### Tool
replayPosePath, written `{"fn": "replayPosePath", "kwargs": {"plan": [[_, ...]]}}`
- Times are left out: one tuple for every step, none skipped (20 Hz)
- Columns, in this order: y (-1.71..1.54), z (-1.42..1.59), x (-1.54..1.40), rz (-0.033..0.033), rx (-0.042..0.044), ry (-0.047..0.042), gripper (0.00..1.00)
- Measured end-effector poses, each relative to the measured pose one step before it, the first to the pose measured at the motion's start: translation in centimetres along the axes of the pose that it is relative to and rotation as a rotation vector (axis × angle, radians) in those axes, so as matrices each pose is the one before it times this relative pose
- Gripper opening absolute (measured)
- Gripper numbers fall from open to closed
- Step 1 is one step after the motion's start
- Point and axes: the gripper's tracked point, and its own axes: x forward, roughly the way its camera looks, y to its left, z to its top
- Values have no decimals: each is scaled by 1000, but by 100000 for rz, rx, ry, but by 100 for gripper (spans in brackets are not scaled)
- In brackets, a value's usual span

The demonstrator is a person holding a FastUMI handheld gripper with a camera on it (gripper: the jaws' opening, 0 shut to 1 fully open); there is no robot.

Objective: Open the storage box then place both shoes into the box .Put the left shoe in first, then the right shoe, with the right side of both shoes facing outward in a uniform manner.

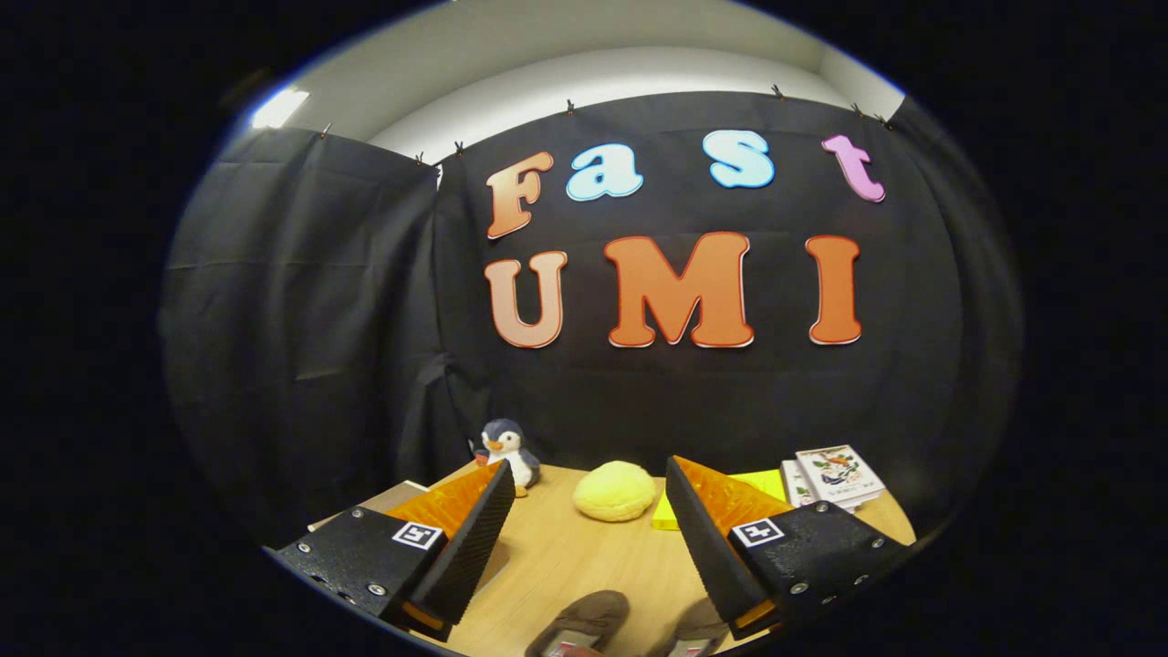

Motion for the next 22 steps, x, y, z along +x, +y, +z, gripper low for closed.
{"fn": "replayPosePath", "kwargs": {"plan": [[898, -992, 544, 3691, 2289, 2631, 99], [908, -1049, 594, 3772, 2632, 3028, 99], [962, -1122, 641, 4070, 2760, 3718, 99], [803, -1178, 492, 4025, 2997, 4158, 99], [907, -1401, 550, 4168, 3133, 4721, 99], [653, -1347, 704, 3441, 3108, 4979, 99], [648, -1389, 661, 3655, 3000, 5052, 99], [666, -1458, 559, 3273, 2909, 5316, 98], [682, -1392, 660, 3825, 2923, 5123, 98], [467, -1171, 504, 3324, 2831, 4798, 98], [375, -1257, 794, 3073, 2739, 4539, 98], [359, -1146, 545, 2879, 2896, 4409, 98], [174, -1168, 840, 2476, 3481, 4038, 98], [178, -1232, 620, 2266, 3808, 4119, 98], [-129, -944, 771, 1342, 3837, 3519, 98], [85, -657, 848, 1971, 3492, 3352, 98], [42, -387, 658, 1812, 2635, 2122, 98], [-92, -238, 917, 1964, 2206, 1986, 98], [-96, -197, 571, 1679, 2226, 1590, 98], [60, -431, 169, 1951, 1973, 1629, 98], [-163, -236, 437, 1350, 2242, 1390, 98], [22, -414, 533, 1822, 1962, 1260, 98]]}}
